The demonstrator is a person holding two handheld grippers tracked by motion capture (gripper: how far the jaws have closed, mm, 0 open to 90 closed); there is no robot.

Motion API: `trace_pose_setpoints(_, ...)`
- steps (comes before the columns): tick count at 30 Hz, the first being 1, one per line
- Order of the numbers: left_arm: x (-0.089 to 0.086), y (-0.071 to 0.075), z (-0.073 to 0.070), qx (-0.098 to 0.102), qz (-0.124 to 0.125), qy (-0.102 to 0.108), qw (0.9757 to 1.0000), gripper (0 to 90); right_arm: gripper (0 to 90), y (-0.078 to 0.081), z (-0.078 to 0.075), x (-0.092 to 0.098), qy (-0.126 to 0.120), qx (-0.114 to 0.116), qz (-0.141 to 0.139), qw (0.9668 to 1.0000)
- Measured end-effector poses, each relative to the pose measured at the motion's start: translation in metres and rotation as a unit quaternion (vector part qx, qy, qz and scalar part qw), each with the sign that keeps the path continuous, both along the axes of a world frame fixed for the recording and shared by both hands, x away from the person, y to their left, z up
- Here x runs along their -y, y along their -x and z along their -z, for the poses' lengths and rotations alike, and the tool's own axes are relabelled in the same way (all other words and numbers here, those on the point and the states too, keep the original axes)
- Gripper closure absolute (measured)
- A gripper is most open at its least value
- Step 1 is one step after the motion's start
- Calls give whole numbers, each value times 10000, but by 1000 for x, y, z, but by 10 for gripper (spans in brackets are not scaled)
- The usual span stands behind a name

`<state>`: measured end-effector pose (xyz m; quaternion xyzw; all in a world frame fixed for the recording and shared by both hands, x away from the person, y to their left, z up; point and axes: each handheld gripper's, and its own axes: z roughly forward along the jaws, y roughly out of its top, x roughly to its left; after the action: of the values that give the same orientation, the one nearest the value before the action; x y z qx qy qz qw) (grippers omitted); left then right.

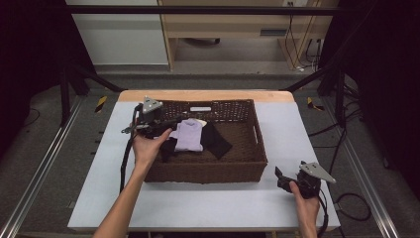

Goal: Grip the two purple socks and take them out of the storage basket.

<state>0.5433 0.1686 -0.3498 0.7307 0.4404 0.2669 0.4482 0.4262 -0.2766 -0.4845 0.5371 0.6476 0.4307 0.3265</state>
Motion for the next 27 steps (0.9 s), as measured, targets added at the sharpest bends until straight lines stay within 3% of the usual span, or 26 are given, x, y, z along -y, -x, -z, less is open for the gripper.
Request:
trace_pose_setpoints(8,14,-16,24,-283,-23,-386,9989,379,43,0,0,0,1,8,-11,10000)
trace_pose_setpoints(13,16,-18,36,-434,134,-490,9978,390,43,0,0,0,-17,-8,-11,10000)
trace_pose_setpoints(19,20,-19,47,-769,319,-765,9936,399,43,0,0,0,3,10,3,10000)
trace_pose_setpoints(21,22,-22,54,-1014,316,-932,9900,399,43,0,0,0,10,25,5,10000)
trace_pose_setpoints(24,24,-23,59,-1146,261,-1187,9859,408,43,0,0,0,1,13,-1,10000)
trace_pose_setpoints(27,24,-25,63,-1235,207,-1239,9844,414,43,0,0,0,1,22,3,10000)
